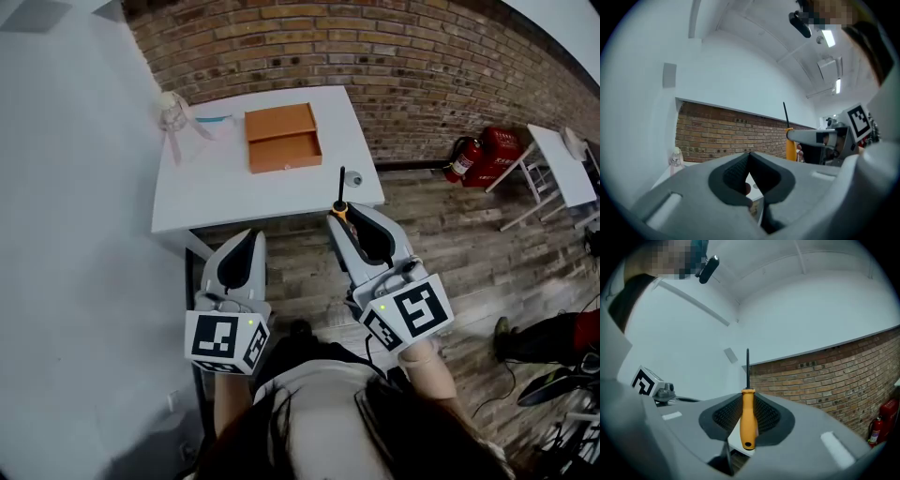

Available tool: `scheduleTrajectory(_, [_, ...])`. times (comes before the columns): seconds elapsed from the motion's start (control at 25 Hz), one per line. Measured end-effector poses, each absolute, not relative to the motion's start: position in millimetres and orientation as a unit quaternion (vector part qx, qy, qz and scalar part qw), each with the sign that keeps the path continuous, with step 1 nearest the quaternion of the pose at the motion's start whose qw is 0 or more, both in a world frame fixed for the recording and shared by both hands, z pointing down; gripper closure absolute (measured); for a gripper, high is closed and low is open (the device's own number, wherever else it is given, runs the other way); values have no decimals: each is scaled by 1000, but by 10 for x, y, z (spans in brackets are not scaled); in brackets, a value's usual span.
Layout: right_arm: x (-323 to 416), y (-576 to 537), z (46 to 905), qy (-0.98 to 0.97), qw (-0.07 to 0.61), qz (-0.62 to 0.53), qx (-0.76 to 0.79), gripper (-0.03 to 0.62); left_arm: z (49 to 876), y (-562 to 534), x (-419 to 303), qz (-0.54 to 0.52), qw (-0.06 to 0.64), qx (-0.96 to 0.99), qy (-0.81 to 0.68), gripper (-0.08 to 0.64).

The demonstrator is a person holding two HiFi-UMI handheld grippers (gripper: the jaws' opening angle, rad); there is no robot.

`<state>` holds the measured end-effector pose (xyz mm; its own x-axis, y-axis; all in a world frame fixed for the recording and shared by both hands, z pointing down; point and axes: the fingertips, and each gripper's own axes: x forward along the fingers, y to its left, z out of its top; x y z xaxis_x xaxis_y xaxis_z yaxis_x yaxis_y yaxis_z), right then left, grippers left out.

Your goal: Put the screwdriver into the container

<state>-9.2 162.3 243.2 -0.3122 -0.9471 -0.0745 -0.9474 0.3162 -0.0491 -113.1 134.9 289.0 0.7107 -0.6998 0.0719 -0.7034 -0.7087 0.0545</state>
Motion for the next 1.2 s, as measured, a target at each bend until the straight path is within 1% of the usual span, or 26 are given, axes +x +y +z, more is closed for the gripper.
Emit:
scheduleTrajectory(0.64, [-186, 1198, 2409, 797, 39, 6, -603, 514, 2910, 918, -1217, 21, 45, 931, -360, 560])
scheduleTrajectory(1.2, [41, 950, 2488, 785, 35, -8, -619, 514, 2996, 644, -991, 32, 60, 937, -342, 560])
